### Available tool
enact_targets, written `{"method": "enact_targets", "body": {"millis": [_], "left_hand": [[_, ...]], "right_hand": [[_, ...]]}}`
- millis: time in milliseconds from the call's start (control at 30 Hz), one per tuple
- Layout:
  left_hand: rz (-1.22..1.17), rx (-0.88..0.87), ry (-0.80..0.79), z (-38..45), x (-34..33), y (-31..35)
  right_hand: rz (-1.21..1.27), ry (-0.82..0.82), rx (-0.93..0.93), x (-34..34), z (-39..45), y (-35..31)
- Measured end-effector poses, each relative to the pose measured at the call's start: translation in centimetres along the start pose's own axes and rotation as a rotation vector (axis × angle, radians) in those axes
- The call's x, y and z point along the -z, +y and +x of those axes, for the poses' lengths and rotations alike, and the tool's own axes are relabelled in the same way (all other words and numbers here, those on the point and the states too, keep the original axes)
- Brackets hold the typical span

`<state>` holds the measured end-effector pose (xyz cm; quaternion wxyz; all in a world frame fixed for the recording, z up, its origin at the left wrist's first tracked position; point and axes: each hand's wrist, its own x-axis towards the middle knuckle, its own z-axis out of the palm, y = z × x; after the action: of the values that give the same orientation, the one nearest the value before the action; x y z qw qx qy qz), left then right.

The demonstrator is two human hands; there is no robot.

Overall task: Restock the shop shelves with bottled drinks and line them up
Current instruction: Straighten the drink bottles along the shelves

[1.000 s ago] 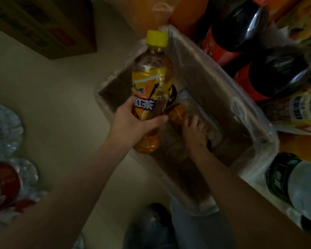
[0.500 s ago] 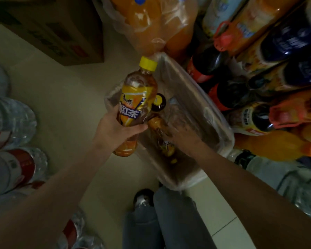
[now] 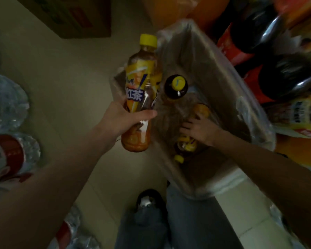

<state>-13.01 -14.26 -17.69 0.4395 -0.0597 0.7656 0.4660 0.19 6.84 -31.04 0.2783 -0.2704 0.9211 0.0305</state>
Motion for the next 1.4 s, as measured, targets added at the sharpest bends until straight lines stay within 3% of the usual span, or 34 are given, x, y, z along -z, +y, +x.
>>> {"method": "enact_targets", "body": {"millis": [100, 200, 367, 567, 700, 967, 1167, 1400], "left_hand": [[-0.001, 0.006, 0.0, -3.5, -0.2, 4.0], [0.022, -0.02, 0.009, -8.0, 0.0, 10.3], [0.075, -0.132, -0.032, -18.1, 1.0, 25.1], [-0.028, -0.407, -0.182, -35.4, -1.1, 42.4], [-0.097, -0.475, -0.331, -46.2, -4.7, 49.4], [0.256, -0.916, -0.514, -60.1, -16.8, 55.7], [0.39, -1.283, -0.626, -70.1, -27.3, 53.5], [0.379, -1.482, -0.64, -78.0, -40.3, 51.0]], "right_hand": [[0.347, -0.062, -0.25, 5.9, -5.4, 1.0], [0.71, 0.137, -0.423, 14.6, -11.7, 1.6], [1.034, 0.36, -0.678, 32.7, -23.1, 3.1], [1.307, 0.777, -0.868, 54.3, -41.3, 0.2], [1.295, 0.984, -1.035, 61.5, -53.8, -5.8], [0.943, 1.335, -1.347, 64.3, -76.7, -18.1], [0.756, 1.555, -1.58, 59.2, -88.7, -23.6], [0.517, 1.686, -1.924, 50.4, -102.9, -26.3]]}}
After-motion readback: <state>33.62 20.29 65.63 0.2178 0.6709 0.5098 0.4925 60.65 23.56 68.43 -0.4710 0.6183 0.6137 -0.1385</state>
